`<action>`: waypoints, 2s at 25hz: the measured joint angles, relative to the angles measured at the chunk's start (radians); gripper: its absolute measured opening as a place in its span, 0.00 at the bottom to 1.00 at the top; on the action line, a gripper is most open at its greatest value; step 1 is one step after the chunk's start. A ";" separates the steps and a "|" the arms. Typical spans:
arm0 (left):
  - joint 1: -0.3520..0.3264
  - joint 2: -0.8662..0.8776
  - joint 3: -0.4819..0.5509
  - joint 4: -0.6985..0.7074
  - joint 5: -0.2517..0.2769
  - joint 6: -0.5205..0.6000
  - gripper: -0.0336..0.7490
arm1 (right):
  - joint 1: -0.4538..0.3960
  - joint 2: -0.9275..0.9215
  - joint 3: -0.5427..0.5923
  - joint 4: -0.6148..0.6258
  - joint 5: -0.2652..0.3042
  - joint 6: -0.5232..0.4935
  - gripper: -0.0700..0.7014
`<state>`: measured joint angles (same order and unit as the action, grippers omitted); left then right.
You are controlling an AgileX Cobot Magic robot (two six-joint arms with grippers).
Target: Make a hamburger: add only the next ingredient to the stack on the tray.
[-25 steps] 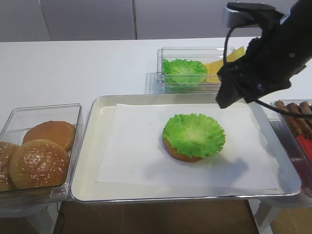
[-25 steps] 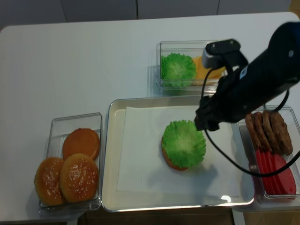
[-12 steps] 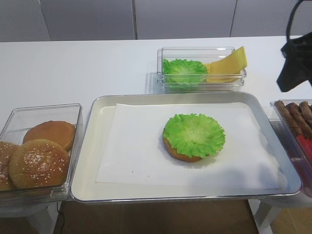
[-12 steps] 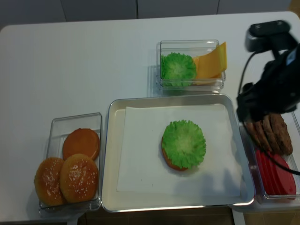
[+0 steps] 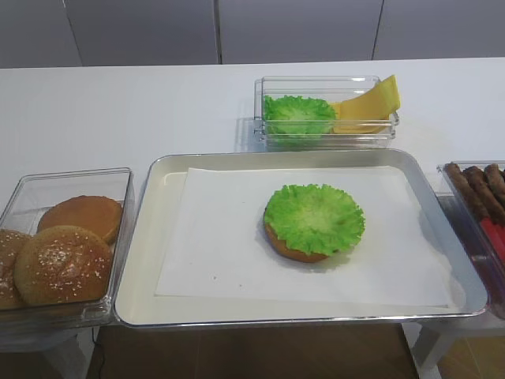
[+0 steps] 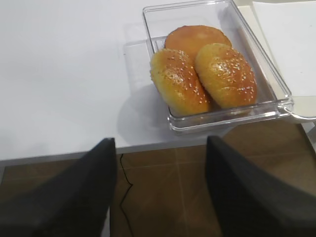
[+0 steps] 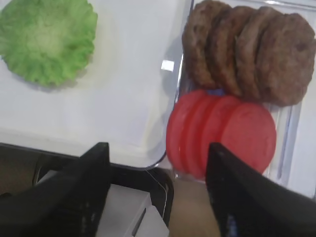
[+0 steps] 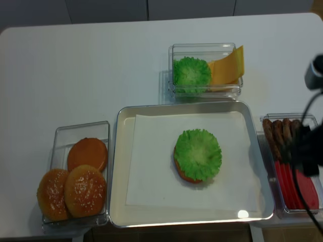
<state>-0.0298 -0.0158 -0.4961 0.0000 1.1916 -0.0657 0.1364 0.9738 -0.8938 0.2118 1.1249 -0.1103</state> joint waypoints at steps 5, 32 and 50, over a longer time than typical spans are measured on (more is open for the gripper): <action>0.000 0.000 0.000 0.000 0.000 0.000 0.58 | 0.000 -0.230 0.097 0.000 0.052 0.032 0.68; 0.000 0.000 0.000 0.000 0.000 0.000 0.58 | 0.000 -0.993 0.331 -0.072 0.115 0.060 0.68; 0.000 0.000 0.003 0.000 0.000 0.000 0.58 | 0.000 -0.993 0.417 -0.078 0.032 0.037 0.68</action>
<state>-0.0298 -0.0158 -0.4929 0.0000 1.1916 -0.0657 0.1364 -0.0197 -0.4770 0.1339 1.1567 -0.0738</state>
